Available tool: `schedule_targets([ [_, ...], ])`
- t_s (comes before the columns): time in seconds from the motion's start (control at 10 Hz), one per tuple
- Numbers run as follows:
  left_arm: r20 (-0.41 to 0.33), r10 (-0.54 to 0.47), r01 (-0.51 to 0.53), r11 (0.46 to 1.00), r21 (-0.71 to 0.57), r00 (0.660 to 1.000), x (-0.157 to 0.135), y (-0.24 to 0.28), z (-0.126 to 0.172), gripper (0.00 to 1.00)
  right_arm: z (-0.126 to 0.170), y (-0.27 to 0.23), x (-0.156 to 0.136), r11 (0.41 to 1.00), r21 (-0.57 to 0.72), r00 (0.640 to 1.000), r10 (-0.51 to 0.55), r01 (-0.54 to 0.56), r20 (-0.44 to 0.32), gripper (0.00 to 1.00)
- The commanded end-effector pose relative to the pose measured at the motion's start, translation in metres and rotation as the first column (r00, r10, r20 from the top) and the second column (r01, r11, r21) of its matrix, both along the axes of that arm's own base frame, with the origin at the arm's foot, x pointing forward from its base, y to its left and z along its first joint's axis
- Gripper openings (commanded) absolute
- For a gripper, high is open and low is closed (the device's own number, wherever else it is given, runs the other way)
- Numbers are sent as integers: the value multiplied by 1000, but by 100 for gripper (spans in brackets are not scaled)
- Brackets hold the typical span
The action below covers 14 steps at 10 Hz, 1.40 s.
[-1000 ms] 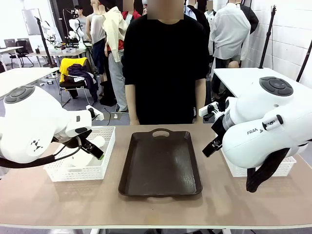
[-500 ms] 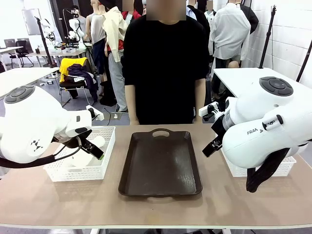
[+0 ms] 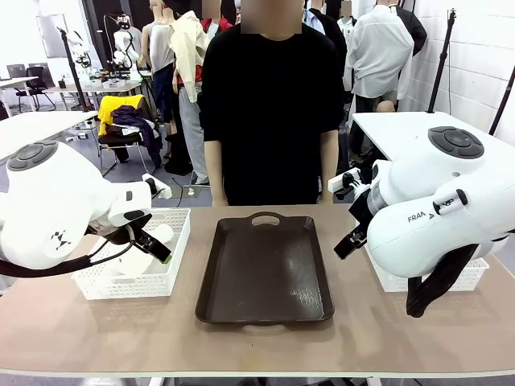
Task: Prepare the laboratory tools.
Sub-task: Pick up the Big flask that the person points to.
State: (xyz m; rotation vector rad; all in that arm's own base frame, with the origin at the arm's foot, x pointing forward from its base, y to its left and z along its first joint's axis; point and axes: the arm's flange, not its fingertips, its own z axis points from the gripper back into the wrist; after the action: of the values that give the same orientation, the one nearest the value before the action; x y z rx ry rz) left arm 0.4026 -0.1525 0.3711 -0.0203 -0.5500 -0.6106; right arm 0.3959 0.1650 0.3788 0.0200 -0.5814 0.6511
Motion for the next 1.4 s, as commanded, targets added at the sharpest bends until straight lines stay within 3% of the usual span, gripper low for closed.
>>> schedule_targets([
  [0.0, -16, 11, -11, 999, -40, 1000, 3, 9, 13, 100, 46, -27, 1, 996, 2, 996, -84, 84, 6, 100],
  [0.2, -24, 34, -38, 986, -162, 999, 12, 36, 46, 100, 89, -62, 13, 989, 119, 994, -77, 86, -72, 100],
  [0.4, -92, -29, 2, 961, -278, 995, 21, 62, 60, 100, 118, -97, 19, 976, 199, 982, -48, 85, -183, 100],
  [0.5, -138, -62, 7, 930, -368, 988, 31, 78, 63, 100, 126, -126, 24, 948, 308, 962, 4, 84, -274, 100],
  [0.6, -202, -118, 7, 877, -480, 972, 40, 92, 60, 100, 126, -150, 31, 892, 441, 922, 86, 97, -377, 100],
  [0.9, -320, -252, -75, 669, -740, 913, 57, 130, 36, 100, 98, -201, 33, 674, 725, 879, 248, 144, -406, 100],
  [1.1, -331, -348, -104, 535, -839, 877, 69, 144, 13, 100, 72, -215, 42, 581, 792, 875, 268, 186, -403, 100],
  [1.3, -359, -405, -156, 454, -877, 841, 69, 153, -6, 100, 48, -218, 42, 513, 825, 856, 292, 236, -427, 100],
])
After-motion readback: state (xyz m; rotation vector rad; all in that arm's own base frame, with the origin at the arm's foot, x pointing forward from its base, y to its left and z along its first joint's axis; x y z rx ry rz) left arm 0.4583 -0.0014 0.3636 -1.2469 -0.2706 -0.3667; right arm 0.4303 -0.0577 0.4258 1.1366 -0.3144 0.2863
